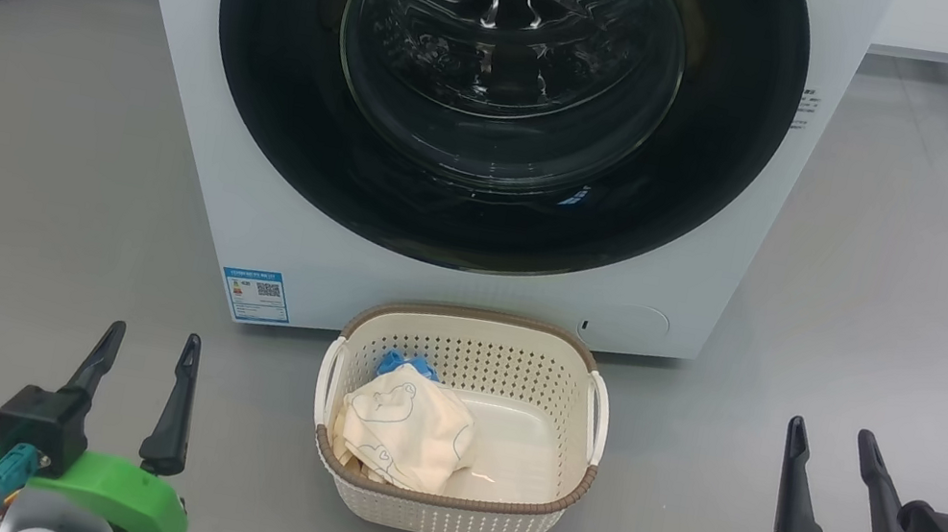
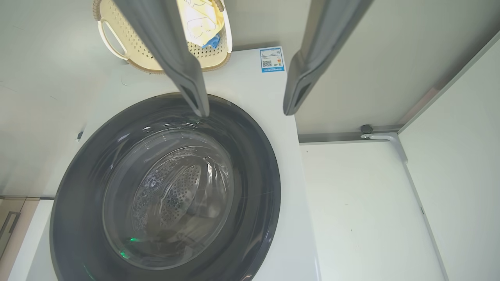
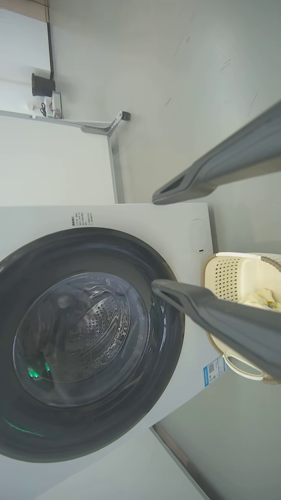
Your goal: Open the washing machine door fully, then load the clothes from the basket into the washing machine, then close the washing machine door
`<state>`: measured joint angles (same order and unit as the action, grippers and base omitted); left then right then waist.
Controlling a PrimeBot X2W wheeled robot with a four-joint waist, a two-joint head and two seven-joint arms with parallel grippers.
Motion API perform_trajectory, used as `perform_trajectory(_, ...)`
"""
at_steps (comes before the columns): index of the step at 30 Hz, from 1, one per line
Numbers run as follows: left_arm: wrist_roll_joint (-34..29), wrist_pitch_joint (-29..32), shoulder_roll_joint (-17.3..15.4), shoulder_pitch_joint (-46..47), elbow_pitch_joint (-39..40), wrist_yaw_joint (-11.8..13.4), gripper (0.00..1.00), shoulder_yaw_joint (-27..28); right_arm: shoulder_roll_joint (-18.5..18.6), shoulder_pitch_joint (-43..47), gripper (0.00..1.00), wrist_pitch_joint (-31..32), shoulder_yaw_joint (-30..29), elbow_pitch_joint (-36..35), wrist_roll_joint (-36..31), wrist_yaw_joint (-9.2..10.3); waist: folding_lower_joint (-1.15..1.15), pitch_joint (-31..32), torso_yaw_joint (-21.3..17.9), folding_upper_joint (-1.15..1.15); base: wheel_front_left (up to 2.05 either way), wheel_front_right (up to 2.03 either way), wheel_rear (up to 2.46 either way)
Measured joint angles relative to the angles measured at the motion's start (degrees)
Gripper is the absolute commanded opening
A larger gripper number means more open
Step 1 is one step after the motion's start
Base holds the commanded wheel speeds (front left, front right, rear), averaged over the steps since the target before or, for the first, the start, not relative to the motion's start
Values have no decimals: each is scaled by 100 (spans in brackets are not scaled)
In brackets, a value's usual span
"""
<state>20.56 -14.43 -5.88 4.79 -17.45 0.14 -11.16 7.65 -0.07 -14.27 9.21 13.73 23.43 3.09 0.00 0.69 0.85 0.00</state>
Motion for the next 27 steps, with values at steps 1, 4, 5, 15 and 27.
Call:
perform_trajectory(1,-7,-1,1,0,-9,0,100,4,-4,25,100,0,0,0,-1,0,0,0,-1,0,0,0,0)
perform_trajectory(4,-33,-1,10,0,-29,0,100,16,-11,74,100,0,-2,0,-32,-7,0,-2,-3,0,0,0,0)
perform_trajectory(5,-47,0,16,0,-34,0,100,20,-12,73,100,0,-9,-2,-34,-8,0,-2,-4,0,0,0,0)
perform_trajectory(15,-86,-1,82,0,-87,0,100,66,-33,73,100,0,-77,-2,-91,-51,0,2,-6,0,1,1,-1)
perform_trajectory(27,-152,0,97,18,-152,0,100,147,-51,73,100,0,-138,-4,-146,-66,0,0,-14,0,20,20,-39)
